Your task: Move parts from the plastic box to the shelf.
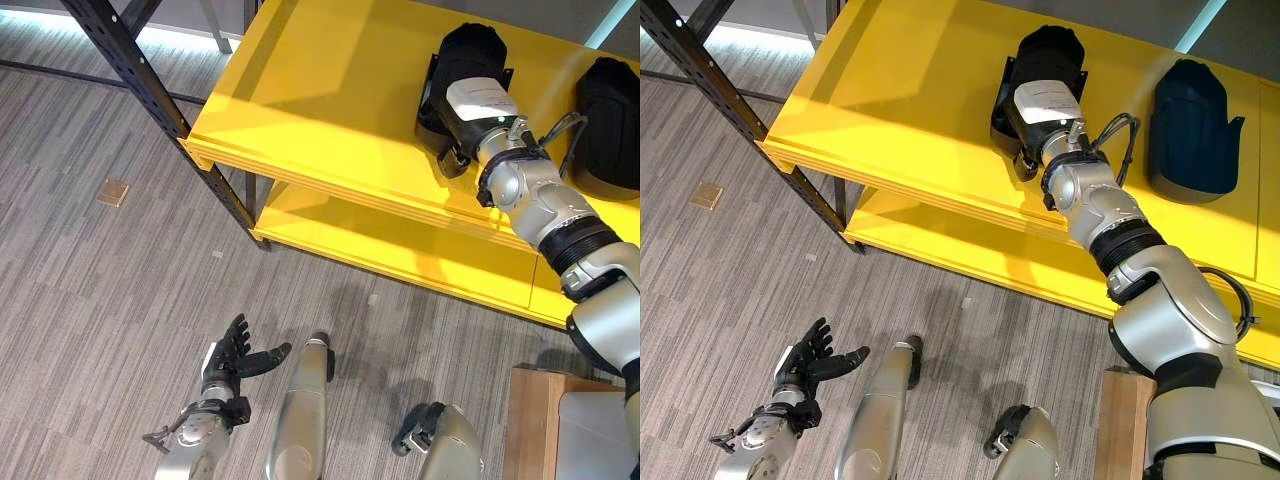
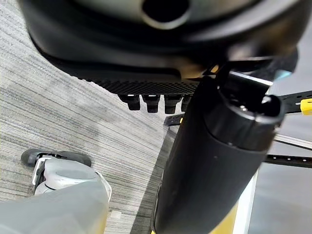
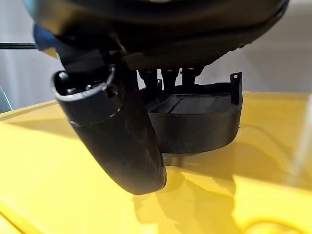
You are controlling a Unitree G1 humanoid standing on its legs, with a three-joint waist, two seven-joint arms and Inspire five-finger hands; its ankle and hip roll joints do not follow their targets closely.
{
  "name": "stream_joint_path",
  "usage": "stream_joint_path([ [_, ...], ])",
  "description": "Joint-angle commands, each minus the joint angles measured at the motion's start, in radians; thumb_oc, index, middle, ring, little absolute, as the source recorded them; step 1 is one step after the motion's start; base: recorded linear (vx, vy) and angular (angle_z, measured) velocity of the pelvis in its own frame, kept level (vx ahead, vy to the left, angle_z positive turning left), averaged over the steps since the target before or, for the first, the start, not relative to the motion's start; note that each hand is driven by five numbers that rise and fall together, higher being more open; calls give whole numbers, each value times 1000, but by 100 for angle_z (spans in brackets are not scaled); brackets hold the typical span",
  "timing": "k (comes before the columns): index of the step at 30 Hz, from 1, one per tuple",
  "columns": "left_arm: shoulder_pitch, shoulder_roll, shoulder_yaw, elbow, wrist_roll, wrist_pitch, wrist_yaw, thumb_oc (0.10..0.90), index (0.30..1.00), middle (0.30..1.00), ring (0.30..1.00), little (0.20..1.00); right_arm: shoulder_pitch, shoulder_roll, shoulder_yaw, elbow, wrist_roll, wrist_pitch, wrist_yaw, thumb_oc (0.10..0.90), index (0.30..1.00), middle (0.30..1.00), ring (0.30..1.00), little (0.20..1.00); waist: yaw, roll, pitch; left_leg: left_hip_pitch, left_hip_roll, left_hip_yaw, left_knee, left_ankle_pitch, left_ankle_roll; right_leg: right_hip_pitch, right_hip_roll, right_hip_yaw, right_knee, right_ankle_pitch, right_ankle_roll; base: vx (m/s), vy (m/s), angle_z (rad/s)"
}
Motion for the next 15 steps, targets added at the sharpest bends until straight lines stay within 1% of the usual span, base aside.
stream_joint_path([
  [1,-5,40,21,-56,-28,-84,-8,900,1000,1000,1000,1000,-138,-54,-50,-41,81,-3,-33,900,1000,1000,1000,1000,8,4,-26,58,63,-69,76,-141,-53,-3,16,12,-35,73,6,0,0,0],
  [11,-8,37,30,-46,-37,-74,0,900,1000,1000,1000,1000,-109,-16,-134,-132,249,-11,-21,900,1000,1000,1000,1000,5,-2,-24,60,63,-69,75,-141,-52,3,15,11,-40,80,5,0,0,0],
  [15,-10,39,30,-45,-40,-72,1,900,1000,1000,1000,1000,-103,-16,-134,-168,257,-13,-11,900,1000,1000,1000,1000,3,-3,-23,60,63,-69,76,-141,-52,0,16,17,-38,78,5,0,0,0],
])
